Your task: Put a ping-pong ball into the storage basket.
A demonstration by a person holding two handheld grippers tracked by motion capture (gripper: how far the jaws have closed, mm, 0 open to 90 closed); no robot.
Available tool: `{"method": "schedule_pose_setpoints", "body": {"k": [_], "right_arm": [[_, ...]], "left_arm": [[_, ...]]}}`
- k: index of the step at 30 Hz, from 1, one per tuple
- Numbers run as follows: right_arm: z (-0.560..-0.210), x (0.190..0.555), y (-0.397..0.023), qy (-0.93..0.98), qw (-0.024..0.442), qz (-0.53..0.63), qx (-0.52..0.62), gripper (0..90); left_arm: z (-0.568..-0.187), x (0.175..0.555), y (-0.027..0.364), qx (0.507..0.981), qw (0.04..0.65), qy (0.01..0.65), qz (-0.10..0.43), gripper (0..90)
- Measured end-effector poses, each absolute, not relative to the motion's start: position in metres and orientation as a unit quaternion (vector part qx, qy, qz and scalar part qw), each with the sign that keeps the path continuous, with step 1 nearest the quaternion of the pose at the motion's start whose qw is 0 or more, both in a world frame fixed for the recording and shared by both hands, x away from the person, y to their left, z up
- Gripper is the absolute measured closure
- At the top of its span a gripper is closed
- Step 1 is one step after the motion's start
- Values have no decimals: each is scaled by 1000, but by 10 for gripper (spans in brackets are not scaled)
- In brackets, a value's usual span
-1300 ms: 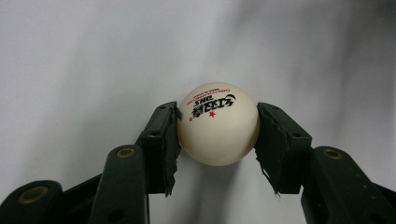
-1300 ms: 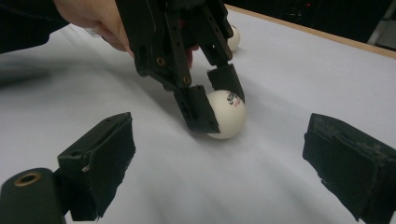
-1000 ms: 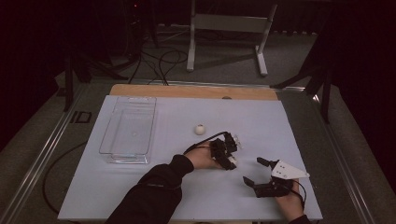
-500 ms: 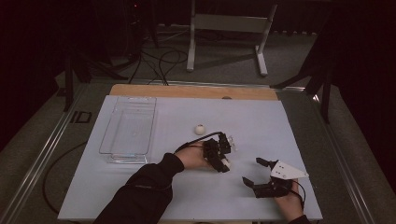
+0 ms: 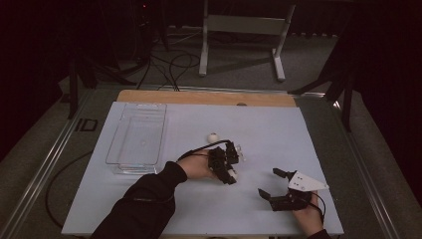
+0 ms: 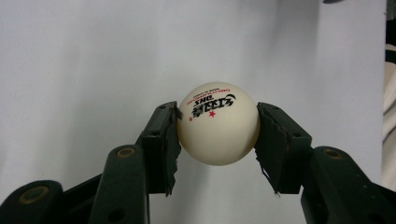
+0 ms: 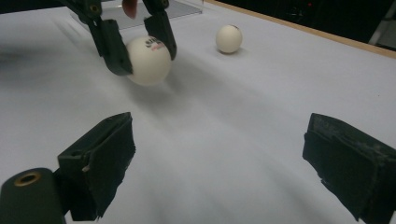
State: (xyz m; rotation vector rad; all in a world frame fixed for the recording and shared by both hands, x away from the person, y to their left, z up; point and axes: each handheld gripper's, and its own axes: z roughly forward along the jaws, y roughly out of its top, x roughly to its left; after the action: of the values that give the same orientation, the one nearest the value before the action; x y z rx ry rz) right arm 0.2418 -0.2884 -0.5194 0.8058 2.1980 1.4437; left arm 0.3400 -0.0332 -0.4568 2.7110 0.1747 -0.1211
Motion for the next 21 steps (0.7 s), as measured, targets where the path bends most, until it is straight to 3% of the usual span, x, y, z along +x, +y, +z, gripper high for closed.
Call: {"method": "schedule_pose_setpoints", "body": {"k": [21], "right_arm": [[-519, 242, -288, 784, 194, 515, 287, 91]], "left_arm": [[-444, 334, 2, 978, 193, 65, -46, 522]]}}
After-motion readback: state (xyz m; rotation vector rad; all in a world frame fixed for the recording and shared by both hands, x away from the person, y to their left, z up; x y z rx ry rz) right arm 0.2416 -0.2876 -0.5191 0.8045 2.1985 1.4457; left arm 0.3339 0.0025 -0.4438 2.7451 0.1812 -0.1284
